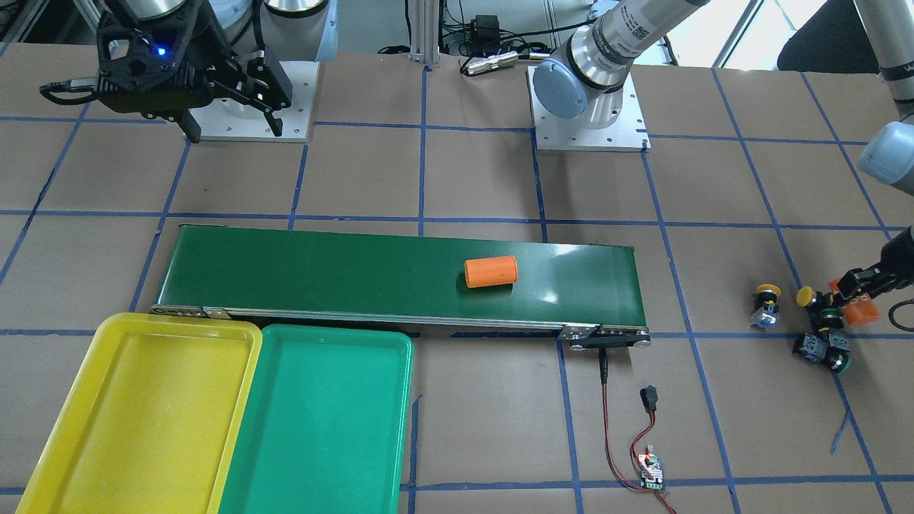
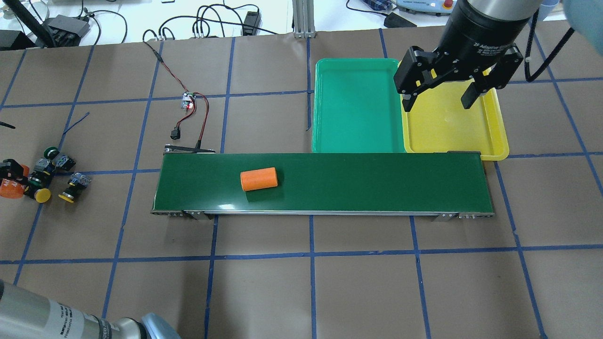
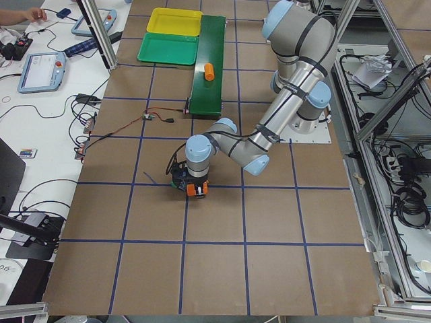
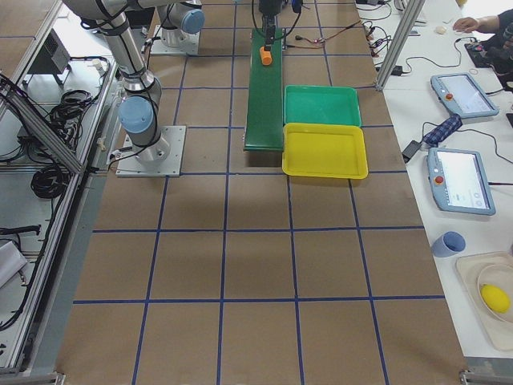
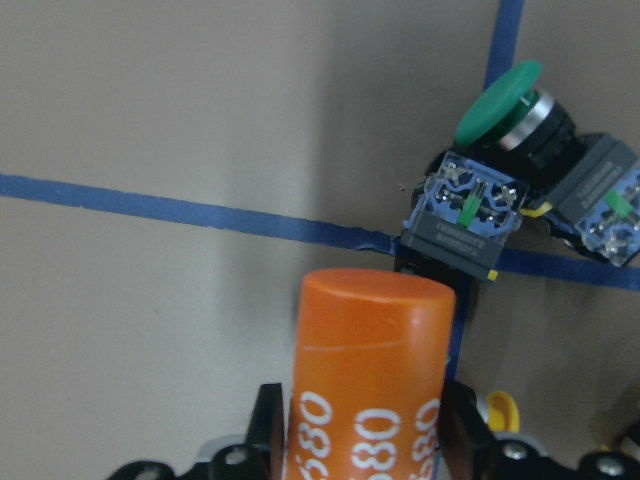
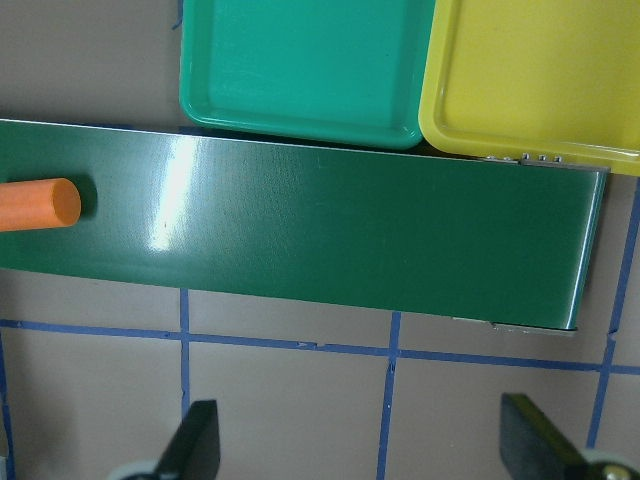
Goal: Sort buttons by color to trays
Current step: 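Carry the cylinder to the belt and release it with left gripper, then return left gripper to the pile and grasp a green push button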
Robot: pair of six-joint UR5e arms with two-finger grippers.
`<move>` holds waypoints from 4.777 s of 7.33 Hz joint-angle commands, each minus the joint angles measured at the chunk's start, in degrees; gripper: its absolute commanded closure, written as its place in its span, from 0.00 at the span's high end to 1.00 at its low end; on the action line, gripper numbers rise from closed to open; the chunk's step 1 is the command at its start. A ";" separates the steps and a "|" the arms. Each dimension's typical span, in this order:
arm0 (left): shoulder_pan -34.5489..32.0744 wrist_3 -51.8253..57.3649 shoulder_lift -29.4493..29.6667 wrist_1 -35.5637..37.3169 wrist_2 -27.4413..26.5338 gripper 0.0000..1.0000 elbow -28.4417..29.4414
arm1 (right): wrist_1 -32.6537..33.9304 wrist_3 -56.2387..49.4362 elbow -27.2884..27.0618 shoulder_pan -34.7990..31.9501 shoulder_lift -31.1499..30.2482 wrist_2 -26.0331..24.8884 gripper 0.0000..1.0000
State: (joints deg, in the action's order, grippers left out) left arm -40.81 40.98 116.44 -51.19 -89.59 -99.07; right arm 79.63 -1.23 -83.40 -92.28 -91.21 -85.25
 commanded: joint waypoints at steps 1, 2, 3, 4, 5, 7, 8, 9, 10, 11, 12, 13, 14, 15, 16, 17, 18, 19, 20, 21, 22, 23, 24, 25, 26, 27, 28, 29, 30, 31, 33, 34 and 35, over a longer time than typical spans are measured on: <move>-0.23 -0.29 -1.12 -0.49 0.64 0.11 0.37 | 0.00 0.00 -0.01 0.00 -0.02 0.00 1.00; -0.75 -0.46 -2.35 -1.53 0.64 0.09 0.63 | 0.00 0.00 -0.01 -0.09 -0.02 0.00 1.00; -1.46 -1.51 -4.01 -3.37 0.64 0.09 0.81 | 0.00 0.00 -0.01 0.00 -0.02 0.00 1.00; -3.81 -6.48 -5.94 -4.43 0.55 0.09 0.29 | 0.00 0.00 -0.01 0.00 0.07 0.00 1.00; -7.84 -10.97 -7.62 -4.53 0.20 0.09 0.37 | 0.00 0.00 0.08 0.00 -0.02 0.00 1.00; -15.84 -28.40 -9.29 -4.79 0.55 0.09 -0.77 | 0.00 0.00 -0.01 0.00 0.07 0.00 1.00; -20.14 -38.94 -10.17 -6.62 0.81 0.09 -1.29 | 0.00 0.00 -0.01 0.00 0.07 0.00 1.00; -22.71 -46.53 -11.49 -8.55 3.25 0.09 -2.52 | 0.00 0.00 -0.01 0.00 -0.02 0.00 1.00; -24.73 -57.22 -12.63 -8.66 5.80 0.09 -4.35 | 0.00 0.00 -0.01 0.00 -0.02 0.00 1.00; -28.32 -66.38 -14.03 -8.66 6.35 0.09 -6.20 | 0.09 0.00 -0.01 0.00 -0.02 0.00 1.00; -32.62 -76.30 -15.35 -8.66 6.09 0.09 -7.44 | 0.00 0.00 -0.01 0.00 0.07 0.00 1.00; -36.84 -85.71 -16.41 -8.57 5.92 0.09 -9.02 | 0.00 0.00 -0.01 0.00 0.07 0.00 1.00; -40.80 -93.72 -16.68 -8.14 5.57 0.09 -10.68 | 0.00 0.00 -0.01 0.00 0.07 0.00 1.00; -43.27 -97.29 -17.12 -8.05 5.30 0.09 -11.22 | 0.00 0.00 -0.01 0.00 -0.02 0.00 1.00; -43.82 -97.84 -18.26 -9.00 2.17 0.11 -11.66 | 0.09 0.00 -0.01 0.00 0.07 0.00 1.00; -44.52 -98.20 -19.31 -11.36 -1.61 0.13 -12.63 | 0.00 0.00 -0.01 0.00 0.07 0.00 1.00; -44.62 -98.37 -19.76 -11.21 -1.56 0.13 -13.68 | 0.00 -0.09 -0.01 0.17 0.07 -0.09 1.00; -44.53 -98.64 -18.37 -10.95 -1.56 0.13 -13.86 | 0.00 0.00 -0.01 0.18 0.07 -0.09 1.00; -44.79 -100.47 -17.48 -10.86 -1.21 0.18 -13.87 | 0.00 0.00 -0.01 0.09 0.07 -0.09 1.00; -45.23 -101.44 -17.30 -10.95 -1.12 0.48 -13.87 | 0.00 0.00 -0.01 0.17 0.07 -0.09 1.00; -45.23 -101.36 -17.39 -10.86 -1.38 0.95 -13.78 | 0.00 0.00 -0.01 0.18 0.07 -0.18 1.00; -45.06 -100.32 -18.78 -10.86 -1.73 1.00 -12.99 | 0.00 0.00 -0.01 0.09 0.07 -0.18 1.00; -44.79 -97.61 -19.93 -11.29 -1.91 1.00 -13.16 | 0.00 0.00 -0.01 0.09 0.07 -0.18 1.00; -43.05 -89.06 -20.20 -11.65 -2.95 1.00 -12.99 | 0.00 0.00 -0.01 0.09 0.07 -0.18 1.00; -39.82 -83.23 -21.33 -11.82 -5.49 1.00 -12.55 | 0.00 0.00 -0.01 0.09 0.07 -0.18 1.00; -35.08 -69.42 -21.52 -11.74 -6.82 1.00 -12.72 | 0.00 0.00 -0.01 0.17 0.07 -0.18 1.00; -29.56 -57.10 -20.74 -10.87 -6.92 1.00 -12.38 | 0.00 0.00 -0.01 0.18 0.07 -0.18 1.00; -24.37 -45.06 -19.60 -8.77 -6.66 1.00 -12.02 | 0.00 -0.09 -0.01 0.18 0.07 -0.18 1.00; -19.09 -33.28 -18.11 -4.14 -6.31 1.00 -12.02 | 0.00 0.00 -0.01 0.18 0.07 -0.18 1.00; -15.04 -23.42 -16.26 -3.05 -6.22 1.00 -12.02 | 0.00 0.00 -0.01 0.18 0.07 -0.18 1.00; -13.86 -6.70 -12.05 3.68 -6.22 1.00 -11.84 | 0.00 0.00 -0.01 0.18 0.07 -0.18 1.00; -13.42 1.91 -9.94 4.69 -6.22 1.00 -11.84 | 0.00 0.00 -0.01 0.26 0.07 -0.18 1.00; -12.72 9.91 -8.70 5.74 -5.78 1.00 -11.84 | 0.00 0.00 -0.01 0.18 0.07 -0.18 1.00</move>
State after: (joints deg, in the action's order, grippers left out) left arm -54.36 40.30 105.72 -47.32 -95.72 -110.93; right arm 79.63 -1.23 -83.41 -92.07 -91.14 -85.43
